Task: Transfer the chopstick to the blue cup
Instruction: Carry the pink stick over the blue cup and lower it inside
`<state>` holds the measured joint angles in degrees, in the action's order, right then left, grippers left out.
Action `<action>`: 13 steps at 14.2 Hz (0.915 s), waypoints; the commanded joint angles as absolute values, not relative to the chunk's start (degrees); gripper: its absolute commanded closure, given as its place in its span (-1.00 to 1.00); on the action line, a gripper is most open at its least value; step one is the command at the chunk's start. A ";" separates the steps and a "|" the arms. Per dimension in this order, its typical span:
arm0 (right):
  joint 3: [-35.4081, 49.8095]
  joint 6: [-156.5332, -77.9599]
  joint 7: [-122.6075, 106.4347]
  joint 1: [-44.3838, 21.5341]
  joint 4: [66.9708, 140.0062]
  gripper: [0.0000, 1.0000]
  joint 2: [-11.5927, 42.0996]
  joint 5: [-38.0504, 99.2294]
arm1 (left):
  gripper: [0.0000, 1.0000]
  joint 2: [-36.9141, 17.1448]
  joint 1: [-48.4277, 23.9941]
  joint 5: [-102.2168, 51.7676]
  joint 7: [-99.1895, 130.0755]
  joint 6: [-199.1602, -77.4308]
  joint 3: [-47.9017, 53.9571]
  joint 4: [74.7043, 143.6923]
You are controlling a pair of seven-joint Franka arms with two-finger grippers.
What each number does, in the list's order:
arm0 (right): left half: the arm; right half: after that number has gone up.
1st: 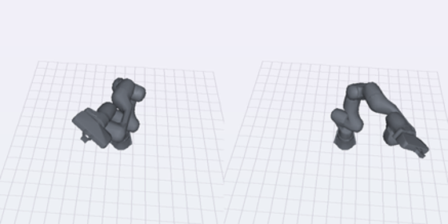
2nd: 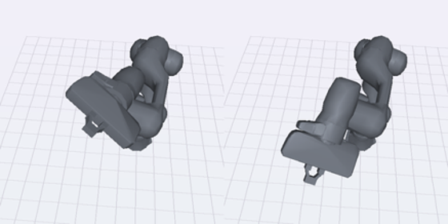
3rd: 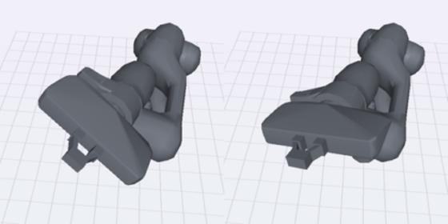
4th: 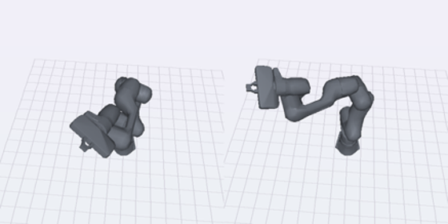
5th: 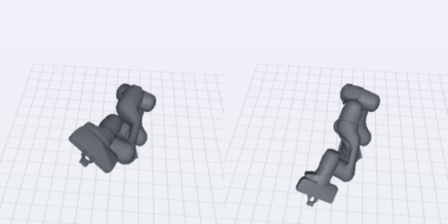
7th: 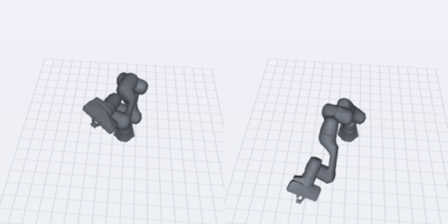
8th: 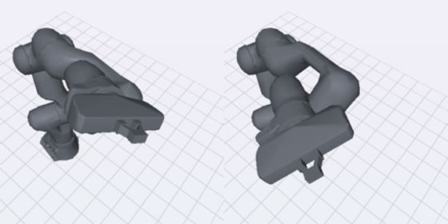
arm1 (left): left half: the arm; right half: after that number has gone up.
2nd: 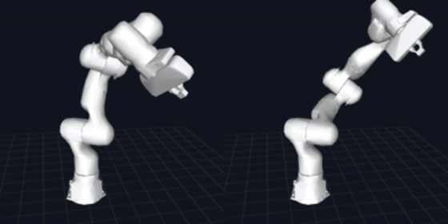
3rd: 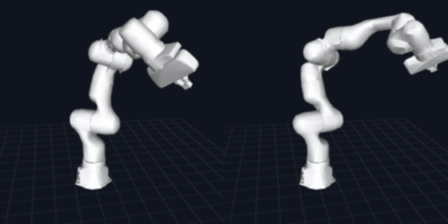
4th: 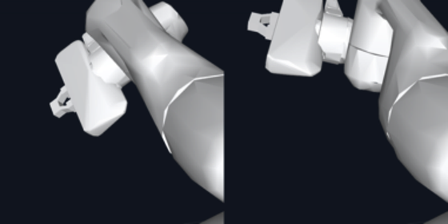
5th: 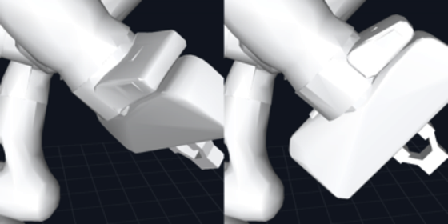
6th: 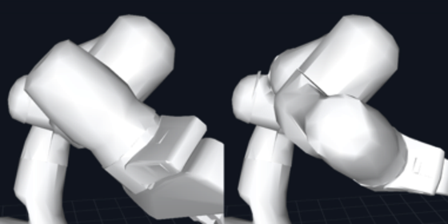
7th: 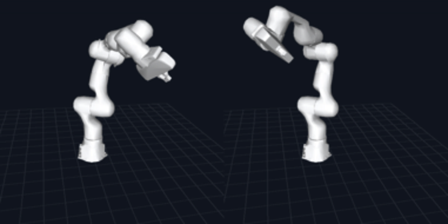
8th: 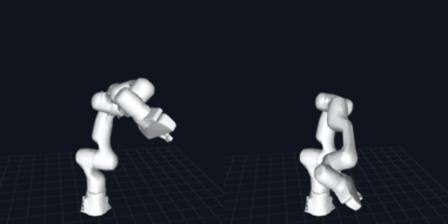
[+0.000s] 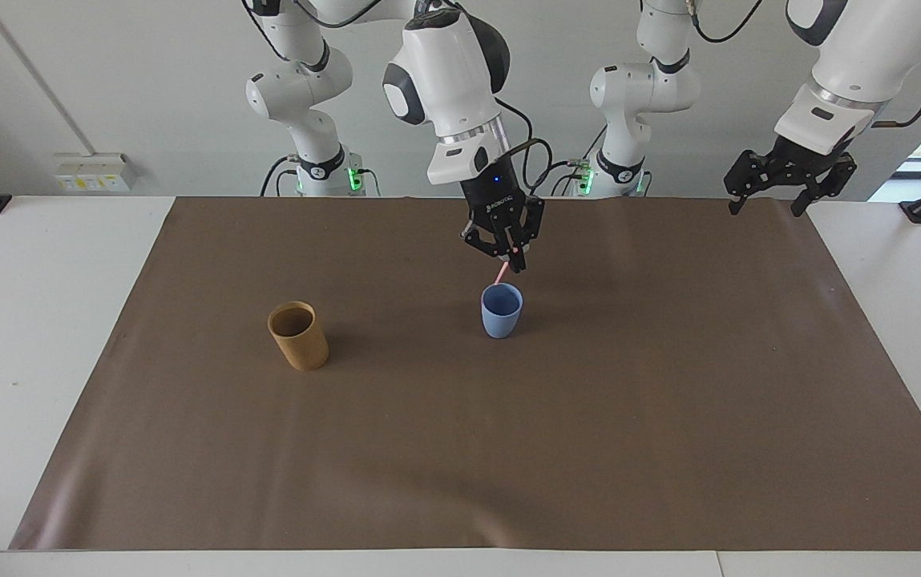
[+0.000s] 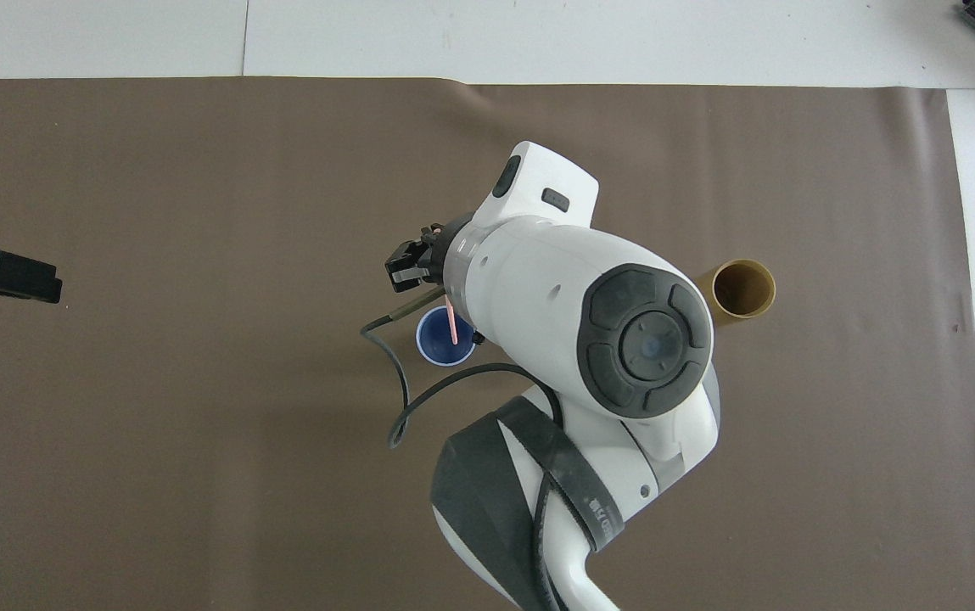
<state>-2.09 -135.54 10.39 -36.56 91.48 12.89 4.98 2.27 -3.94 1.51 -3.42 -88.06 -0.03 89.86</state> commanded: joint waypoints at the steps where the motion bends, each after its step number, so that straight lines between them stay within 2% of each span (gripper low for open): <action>1: -1.93 -139.03 12.04 -36.56 90.17 1.00 15.38 3.60 | -1.00 1.67 -3.25 1.58 -3.60 -86.84 0.35 88.42; 9: -2.02 -143.17 11.95 -38.14 94.48 1.00 18.10 3.16 | -1.00 1.67 -3.87 1.58 -3.69 -86.92 0.44 88.42; 11: -2.02 -142.91 11.69 -37.88 95.18 0.48 18.02 3.16 | -1.00 1.67 -3.78 1.58 -3.52 -86.84 0.44 88.42; 12: -2.02 -142.91 11.60 -37.97 95.62 -0.16 18.10 3.16 | -1.00 1.67 -3.52 1.58 -3.52 -86.84 0.44 88.42; 13: -2.11 -142.65 11.95 -38.06 95.71 -0.99 17.93 3.16 | -1.00 1.67 -3.52 1.58 -3.52 -86.84 0.44 88.42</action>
<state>-2.04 -141.88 10.53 -37.93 94.45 18.66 4.91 2.27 -3.96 1.51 -3.42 -88.06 0.29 89.86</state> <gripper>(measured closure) 0.797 0.000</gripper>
